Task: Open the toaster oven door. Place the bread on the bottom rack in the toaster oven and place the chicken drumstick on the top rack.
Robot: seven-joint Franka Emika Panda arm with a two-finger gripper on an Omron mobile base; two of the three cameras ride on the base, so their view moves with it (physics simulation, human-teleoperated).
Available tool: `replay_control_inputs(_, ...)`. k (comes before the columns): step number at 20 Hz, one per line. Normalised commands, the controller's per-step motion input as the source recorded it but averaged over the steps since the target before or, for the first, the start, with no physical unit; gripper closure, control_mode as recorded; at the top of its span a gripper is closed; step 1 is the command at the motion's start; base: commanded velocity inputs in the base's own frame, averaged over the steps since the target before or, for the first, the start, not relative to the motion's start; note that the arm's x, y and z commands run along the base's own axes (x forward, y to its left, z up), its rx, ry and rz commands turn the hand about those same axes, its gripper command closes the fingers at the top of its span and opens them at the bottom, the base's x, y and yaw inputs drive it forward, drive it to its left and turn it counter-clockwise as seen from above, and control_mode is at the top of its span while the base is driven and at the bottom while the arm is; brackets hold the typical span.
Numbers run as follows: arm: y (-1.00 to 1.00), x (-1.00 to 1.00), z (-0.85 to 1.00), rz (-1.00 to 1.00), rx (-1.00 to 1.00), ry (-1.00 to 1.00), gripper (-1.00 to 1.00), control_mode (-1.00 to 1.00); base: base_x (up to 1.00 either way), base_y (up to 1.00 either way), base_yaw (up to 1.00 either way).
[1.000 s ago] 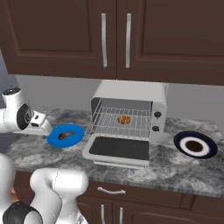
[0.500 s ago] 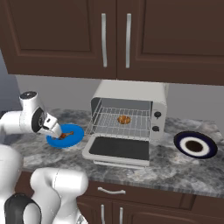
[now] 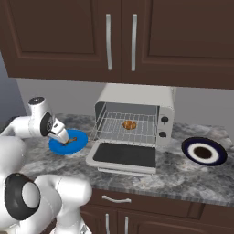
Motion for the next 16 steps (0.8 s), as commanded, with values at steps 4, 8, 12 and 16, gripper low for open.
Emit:
replay_control_inputs(4, 0.0, 0.52, -0.26, -0.07, 0.0, 0.0, -1.0, -1.0, 0.0, 0.0, 0.0)
replay_control_inputs(8, 0.03, 0.4, -0.36, -0.06, 0.0, 0.02, -1.0, -1.0, 0.0, 0.0, 0.0)
replay_control_inputs(12, 0.08, 0.39, -0.3, -0.05, 0.0, 0.0, -1.0, -1.0, 0.0, 0.0, 0.0)
replay_control_inputs(16, 0.04, 0.31, -0.27, -0.02, 0.0, 0.0, -1.0, -1.0, 0.0, 0.0, 0.0)
